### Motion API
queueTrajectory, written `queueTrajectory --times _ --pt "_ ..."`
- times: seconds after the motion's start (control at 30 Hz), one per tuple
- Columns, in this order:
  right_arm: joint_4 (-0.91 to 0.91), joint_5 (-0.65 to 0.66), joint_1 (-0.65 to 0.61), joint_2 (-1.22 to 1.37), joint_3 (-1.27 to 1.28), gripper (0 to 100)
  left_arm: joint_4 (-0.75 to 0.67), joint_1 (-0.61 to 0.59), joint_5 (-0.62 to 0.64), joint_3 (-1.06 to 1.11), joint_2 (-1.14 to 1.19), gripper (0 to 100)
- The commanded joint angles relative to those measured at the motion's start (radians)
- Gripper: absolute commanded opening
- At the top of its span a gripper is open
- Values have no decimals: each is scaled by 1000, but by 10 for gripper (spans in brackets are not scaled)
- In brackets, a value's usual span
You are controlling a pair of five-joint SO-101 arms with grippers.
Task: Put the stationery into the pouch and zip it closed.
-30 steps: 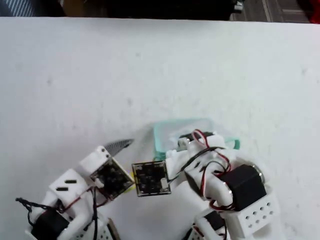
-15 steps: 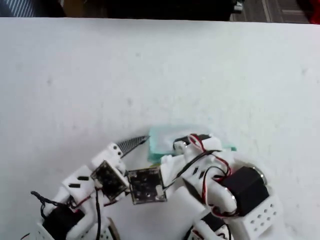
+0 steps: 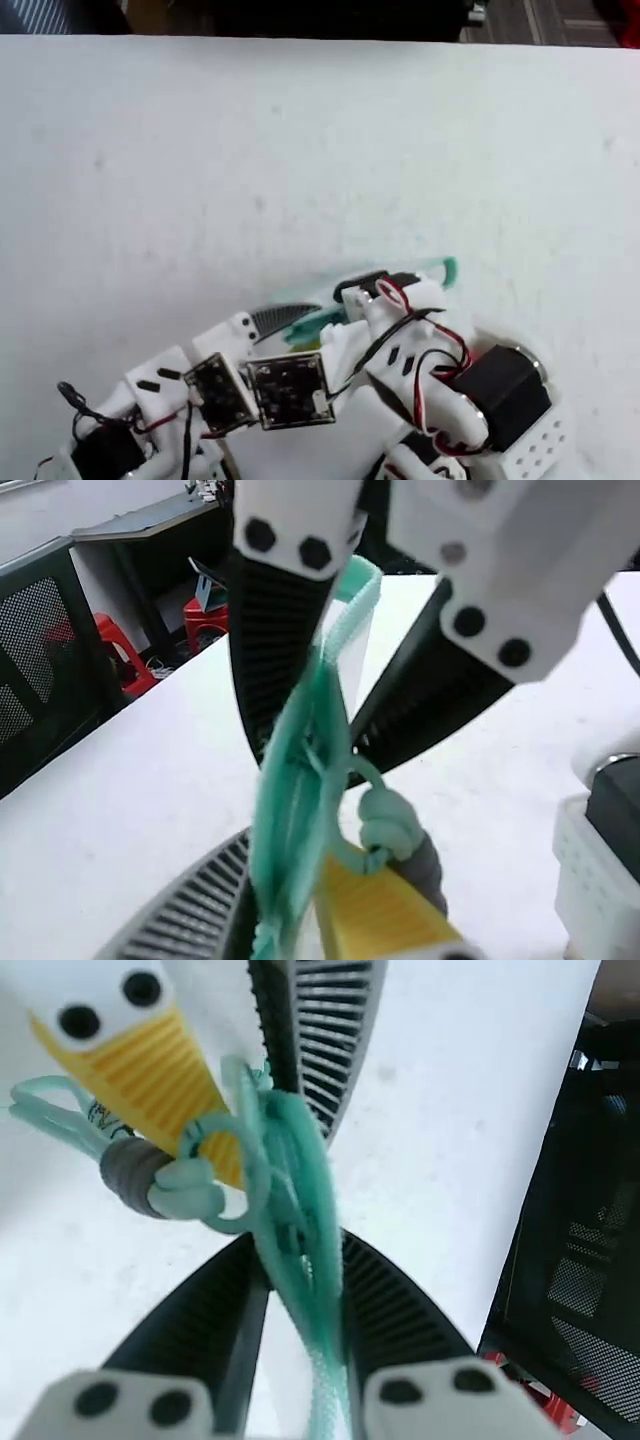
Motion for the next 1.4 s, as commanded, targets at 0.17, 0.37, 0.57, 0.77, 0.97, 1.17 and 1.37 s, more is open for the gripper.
queueTrajectory --times 0.17,0.37,0.57,0.77,0.97,1.17,1.37 --pt "12 -17 28 -13 -69 22 109 -7 12 -123 5 22" --pt "-10 -164 114 -15 -35 228 103 -8 8 -118 5 22" --pt "-136 -209 186 -22 -37 279 92 -68 11 -118 5 22" --pt "-300 -457 255 -22 -83 210 -21 -231 75 -60 5 22" --pt "-194 -853 182 -22 -175 182 -198 -282 161 75 5 22" --pt "-154 -838 -73 -22 -38 183 -206 -280 161 80 5 22" --pt "-188 -838 -134 -19 25 183 -204 -280 161 83 5 22"
